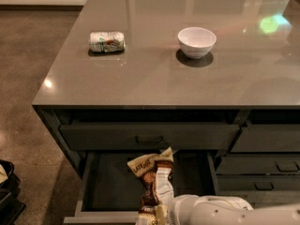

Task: Pick brown chip bag from middle drawer and place on counter

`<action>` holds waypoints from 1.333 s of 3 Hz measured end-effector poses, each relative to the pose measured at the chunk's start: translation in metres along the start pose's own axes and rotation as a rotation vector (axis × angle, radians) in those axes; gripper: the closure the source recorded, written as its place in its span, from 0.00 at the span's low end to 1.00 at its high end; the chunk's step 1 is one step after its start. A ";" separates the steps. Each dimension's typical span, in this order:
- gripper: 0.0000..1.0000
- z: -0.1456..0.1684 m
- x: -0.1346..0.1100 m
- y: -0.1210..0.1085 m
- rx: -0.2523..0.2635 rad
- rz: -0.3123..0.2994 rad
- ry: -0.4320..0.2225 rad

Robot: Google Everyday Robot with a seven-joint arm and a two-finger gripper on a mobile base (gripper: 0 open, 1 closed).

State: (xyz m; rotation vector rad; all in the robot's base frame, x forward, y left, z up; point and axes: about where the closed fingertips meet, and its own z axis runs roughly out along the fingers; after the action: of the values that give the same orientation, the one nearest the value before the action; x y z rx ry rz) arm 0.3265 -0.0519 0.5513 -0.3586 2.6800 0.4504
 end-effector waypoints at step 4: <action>1.00 -0.101 -0.163 0.041 -0.048 -0.307 -0.135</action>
Offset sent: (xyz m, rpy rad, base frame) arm 0.1266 0.0249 0.2069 -0.0664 -0.2650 0.3048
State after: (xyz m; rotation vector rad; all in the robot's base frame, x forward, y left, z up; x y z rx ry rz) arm 0.4240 -0.0206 0.7182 -0.7141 2.4315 0.4280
